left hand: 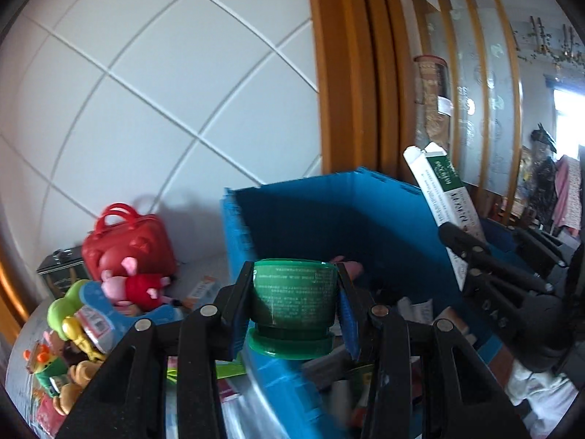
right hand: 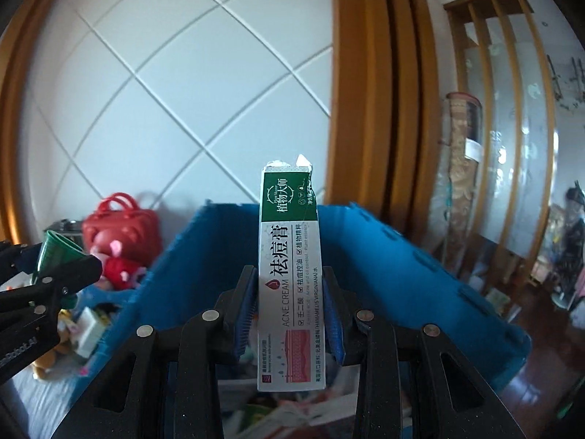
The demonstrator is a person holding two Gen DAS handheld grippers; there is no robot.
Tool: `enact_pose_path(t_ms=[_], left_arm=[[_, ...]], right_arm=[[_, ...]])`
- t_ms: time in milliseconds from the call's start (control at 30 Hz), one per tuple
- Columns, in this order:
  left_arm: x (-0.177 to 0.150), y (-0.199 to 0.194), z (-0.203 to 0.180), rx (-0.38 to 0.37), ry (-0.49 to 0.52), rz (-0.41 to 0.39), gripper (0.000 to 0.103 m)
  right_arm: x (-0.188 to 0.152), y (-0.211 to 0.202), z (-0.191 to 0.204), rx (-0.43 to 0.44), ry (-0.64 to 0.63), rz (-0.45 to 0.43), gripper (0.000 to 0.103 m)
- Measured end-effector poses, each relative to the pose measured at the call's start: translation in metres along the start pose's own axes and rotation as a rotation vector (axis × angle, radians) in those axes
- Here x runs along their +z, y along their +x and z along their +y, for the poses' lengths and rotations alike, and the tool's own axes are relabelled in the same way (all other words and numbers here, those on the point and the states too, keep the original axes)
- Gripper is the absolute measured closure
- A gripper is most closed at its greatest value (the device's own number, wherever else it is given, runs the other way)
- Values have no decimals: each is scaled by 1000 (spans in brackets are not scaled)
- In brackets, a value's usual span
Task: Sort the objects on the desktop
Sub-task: 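Lift the jar and cream box and carry them over the blue bin, then open both grippers to drop the jar and cream box into the bin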
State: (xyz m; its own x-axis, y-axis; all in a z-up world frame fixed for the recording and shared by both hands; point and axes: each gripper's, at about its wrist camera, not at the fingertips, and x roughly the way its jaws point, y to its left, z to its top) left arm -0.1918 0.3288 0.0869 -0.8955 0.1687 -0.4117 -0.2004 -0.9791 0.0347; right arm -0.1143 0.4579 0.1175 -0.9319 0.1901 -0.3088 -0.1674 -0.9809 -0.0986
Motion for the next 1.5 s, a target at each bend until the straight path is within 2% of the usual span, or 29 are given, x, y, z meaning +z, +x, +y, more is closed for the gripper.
enact_pose_path(t_ms=[100,267,400,467,633,900,1067,1167,1333,1500], left_arm=[[8,21,-21,-42,2,50,62],[18,50,-46,-67,14,104,62],[24,64,-58,-62,38,111,62],[22,75,-61,-68,40,159,62],[21,77,-60,-93,34,168,62],[20,82,-63,-72,39,198,62],[20,82,-65,-77,49,197,45],[20,82,-64,-76,43,194,45],[20,81,-62,-72,33,187,45],[20,81,-61,-70,25,182,45]], right_arm=[[-5,16,-22,-58,-2,38,69],[-17,39,-55,-112,26,108,69],[-18,48,-72,-77,54,133,69],[-17,51,-71,-100,29,145,69],[-21,52,-68,-126,14,156,69],[-21,57,-72,-143,15,182,69],[-21,58,-73,-156,21,197,68],[-21,58,-72,-162,17,202,65],[-20,54,-70,-174,12,190,38],[-20,51,-69,-179,12,182,23]])
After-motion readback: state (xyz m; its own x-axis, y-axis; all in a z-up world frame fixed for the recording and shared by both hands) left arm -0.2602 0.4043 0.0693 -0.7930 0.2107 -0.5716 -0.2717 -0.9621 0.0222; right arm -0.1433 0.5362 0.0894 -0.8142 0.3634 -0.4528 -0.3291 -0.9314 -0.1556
